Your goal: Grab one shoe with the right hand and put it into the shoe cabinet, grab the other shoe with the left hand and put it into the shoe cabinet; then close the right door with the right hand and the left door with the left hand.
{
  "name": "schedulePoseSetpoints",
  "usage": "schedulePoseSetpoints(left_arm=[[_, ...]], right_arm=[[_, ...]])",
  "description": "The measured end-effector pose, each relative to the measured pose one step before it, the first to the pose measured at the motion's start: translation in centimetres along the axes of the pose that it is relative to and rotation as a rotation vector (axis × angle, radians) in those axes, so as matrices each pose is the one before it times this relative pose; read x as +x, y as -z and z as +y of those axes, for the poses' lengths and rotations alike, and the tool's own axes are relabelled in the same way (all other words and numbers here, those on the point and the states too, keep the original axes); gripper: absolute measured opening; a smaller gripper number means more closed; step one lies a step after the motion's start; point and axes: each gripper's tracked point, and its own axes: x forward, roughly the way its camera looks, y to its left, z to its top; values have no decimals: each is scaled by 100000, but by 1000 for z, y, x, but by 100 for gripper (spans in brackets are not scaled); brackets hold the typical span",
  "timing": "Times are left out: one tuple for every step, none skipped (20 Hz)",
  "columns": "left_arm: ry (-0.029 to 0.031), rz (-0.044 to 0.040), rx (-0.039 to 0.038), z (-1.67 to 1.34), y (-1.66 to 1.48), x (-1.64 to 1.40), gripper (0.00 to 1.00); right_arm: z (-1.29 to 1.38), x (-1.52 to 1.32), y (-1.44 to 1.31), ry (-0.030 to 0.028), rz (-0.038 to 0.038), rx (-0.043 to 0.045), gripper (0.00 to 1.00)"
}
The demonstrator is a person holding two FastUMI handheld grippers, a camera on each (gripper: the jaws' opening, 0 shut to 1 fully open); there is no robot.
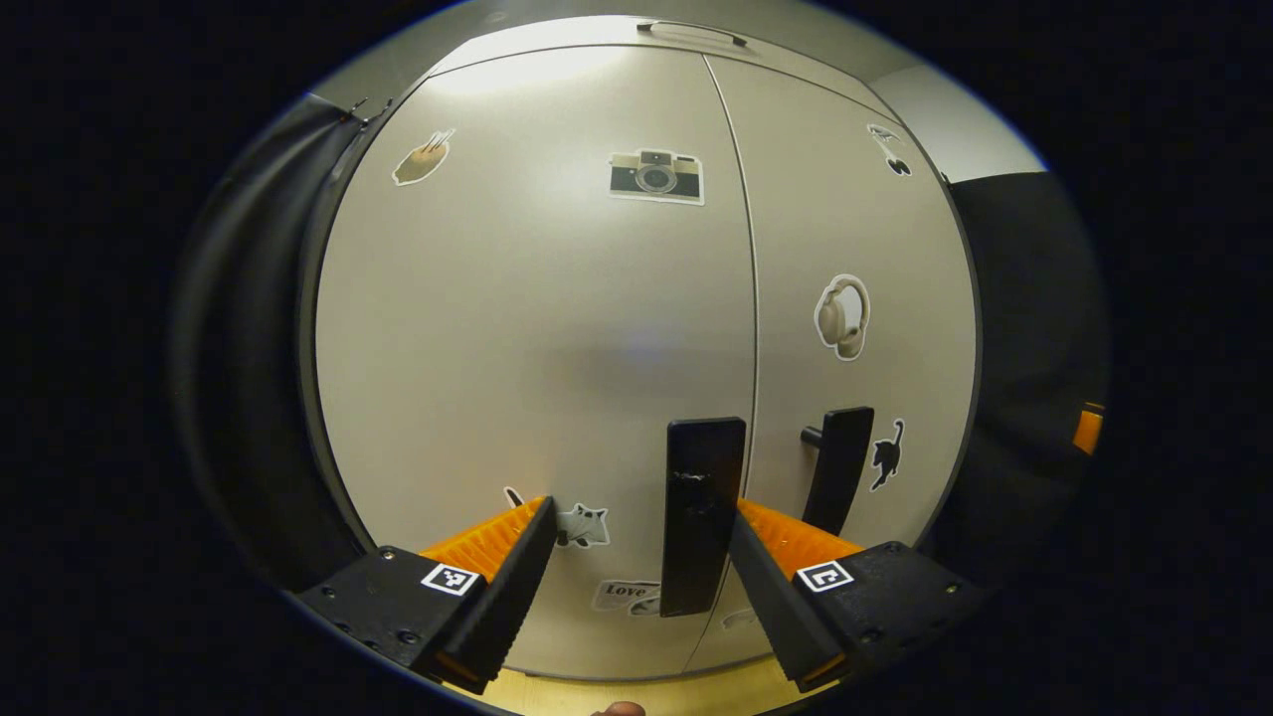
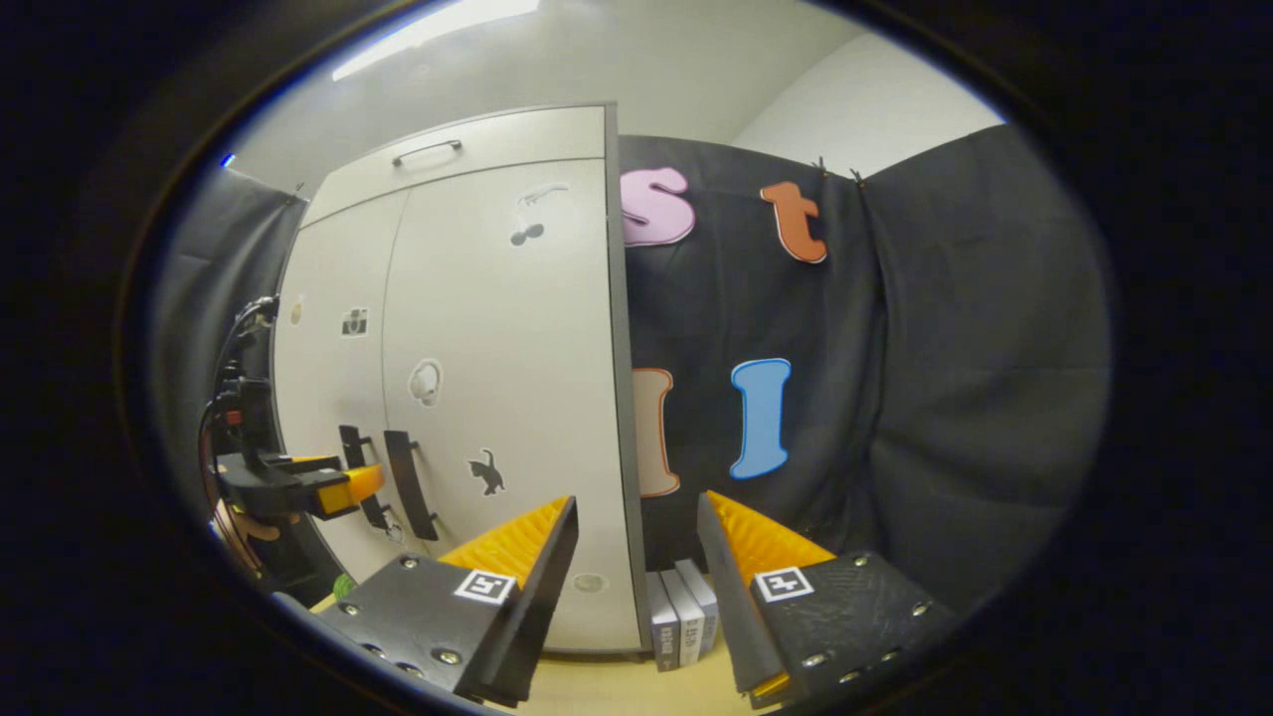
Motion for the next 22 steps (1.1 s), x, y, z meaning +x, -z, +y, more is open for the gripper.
schedulePoseSetpoints(left_arm=[[-307,-267,-238,-36,-157,-440,100],[-366,-643,417,66,-268,-508,100],[-647,-778,96,16,-340,-765,100],[-1026,-825,406,67,-430,-1048,100],[-1266,-564,235,129,-471,-1170,100],[-884,-254,-109,100,-533,-1265,100],[-601,-347,-143,26,-451,-1353,100],[-174,-413,177,-52,-553,-1374,100],[-244,-584,959,-106,-450,-1410,99],[-438,-660,1575,-132,-527,-1496,100],[-379,-452,1597,-231,-333,-1414,100],[-145,-949,1014,-290,-446,-1501,100],[3,-979,433,-456,-464,-1320,99],[-18,-1016,-138,-532,-453,-1430,100],[37,-618,-546,-505,-319,-1328,100],[-199,-641,-688,-491,-347,-1303,100],[-483,-734,-857,-601,-331,-1110,99],[-659,-632,-950,-435,-408,-963,99],[-835,-479,-925,-506,-102,-1048,99],[-628,-1103,-1039,-447,-377,-932,99],[-564,-1063,-306,-481,-333,-896,99],[-368,-486,359,-471,-252,-847,99]], right_arm=[[313,-204,-164,-893,-251,-37,73],[283,-282,-174,-1089,-172,247,73],[334,-274,-211,-1142,-36,269,75],[270,-392,-198,-1031,-4,188,75],[261,-402,-297,-1046,-236,216,75],[218,-507,-331,-1041,-233,337,73],[265,-650,-403,-1173,-400,566,73],[210,-496,-329,-756,-122,422,75],[181,-674,-422,-1048,-402,121,74],[165,-635,-439,-865,-517,-167,74],[96,-789,-534,-584,-794,-184,75],[83,-829,-501,-745,-992,-202,74],[119,-871,-443,-583,-653,-68,74],[27,-932,-320,-841,-244,118,74],[151,-878,-218,-1066,60,278,74],[62,-1097,-315,-1159,-26,145,71],[73,-851,-281,-1348,-2,-146,74],[-13,-780,-143,-1108,279,-398,72],[-17,-949,-211,-1097,-382,-468,74],[-103,-941,-328,-933,-417,-71,74],[-89,-716,-212,-889,-347,427,72],[-230,-749,-213,-945,-186,302,72]])
